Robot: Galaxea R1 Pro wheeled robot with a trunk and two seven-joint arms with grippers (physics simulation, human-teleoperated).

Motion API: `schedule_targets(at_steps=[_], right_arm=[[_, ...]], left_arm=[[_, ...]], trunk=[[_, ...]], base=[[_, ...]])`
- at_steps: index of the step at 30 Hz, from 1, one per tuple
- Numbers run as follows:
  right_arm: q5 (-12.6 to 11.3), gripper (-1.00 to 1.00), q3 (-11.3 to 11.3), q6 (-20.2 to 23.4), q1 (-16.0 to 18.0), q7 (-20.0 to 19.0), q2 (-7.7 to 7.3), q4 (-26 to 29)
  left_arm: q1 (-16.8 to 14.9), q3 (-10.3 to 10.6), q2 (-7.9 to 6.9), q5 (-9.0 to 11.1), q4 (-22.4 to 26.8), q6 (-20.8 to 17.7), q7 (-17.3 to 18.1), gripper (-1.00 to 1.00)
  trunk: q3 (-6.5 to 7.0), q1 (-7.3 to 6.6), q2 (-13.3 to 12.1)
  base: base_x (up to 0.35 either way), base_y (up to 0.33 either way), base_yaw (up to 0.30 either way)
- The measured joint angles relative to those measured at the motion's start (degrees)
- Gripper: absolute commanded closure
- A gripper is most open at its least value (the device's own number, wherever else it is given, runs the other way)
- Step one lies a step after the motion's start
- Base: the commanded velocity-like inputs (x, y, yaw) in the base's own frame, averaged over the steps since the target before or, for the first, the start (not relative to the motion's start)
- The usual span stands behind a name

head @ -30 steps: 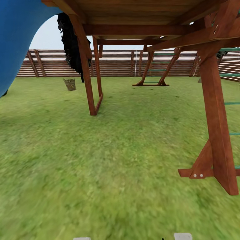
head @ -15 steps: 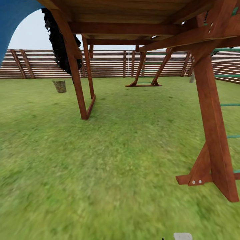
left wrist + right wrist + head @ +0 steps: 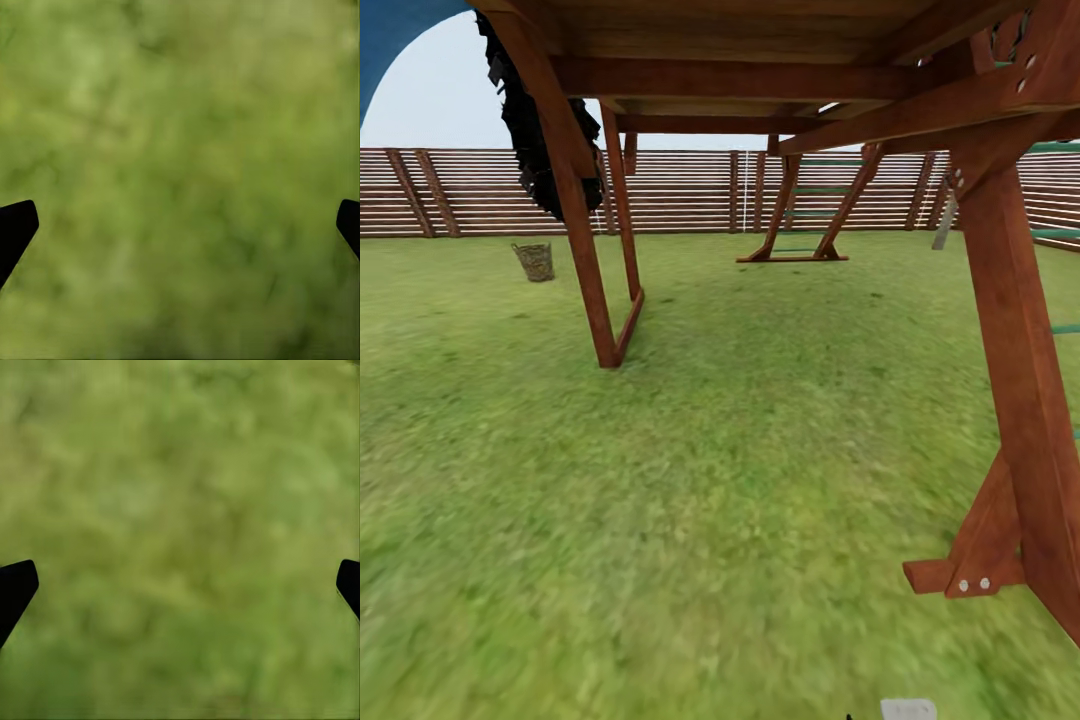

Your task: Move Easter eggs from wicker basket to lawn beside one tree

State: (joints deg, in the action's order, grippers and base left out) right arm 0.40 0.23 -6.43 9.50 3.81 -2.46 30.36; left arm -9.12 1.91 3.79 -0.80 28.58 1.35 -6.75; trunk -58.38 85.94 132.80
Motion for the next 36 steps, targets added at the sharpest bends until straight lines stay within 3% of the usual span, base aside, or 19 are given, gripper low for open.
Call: schedule_targets(at_steps=[29,36], right_arm=[[0.0,-1.00,-0.1,0.0,0.0,0.0,-0.09,0.0],[0.1,-1.00,-0.1,0.0,0.0,0.0,-0.09,-0.1]], left_arm=[[0.0,0.0,0.00,0.0,-0.1,0.0,0.0,-1.00],[0.0,0.8,0.63,0.2,0.4,2.2,0.1,-1.00]], trunk=[[0.00,0.00,0.0],[0.00,0.03,0.0]], base=[[0.322,0.025,0.000],[0.072,0.001,0.000]])
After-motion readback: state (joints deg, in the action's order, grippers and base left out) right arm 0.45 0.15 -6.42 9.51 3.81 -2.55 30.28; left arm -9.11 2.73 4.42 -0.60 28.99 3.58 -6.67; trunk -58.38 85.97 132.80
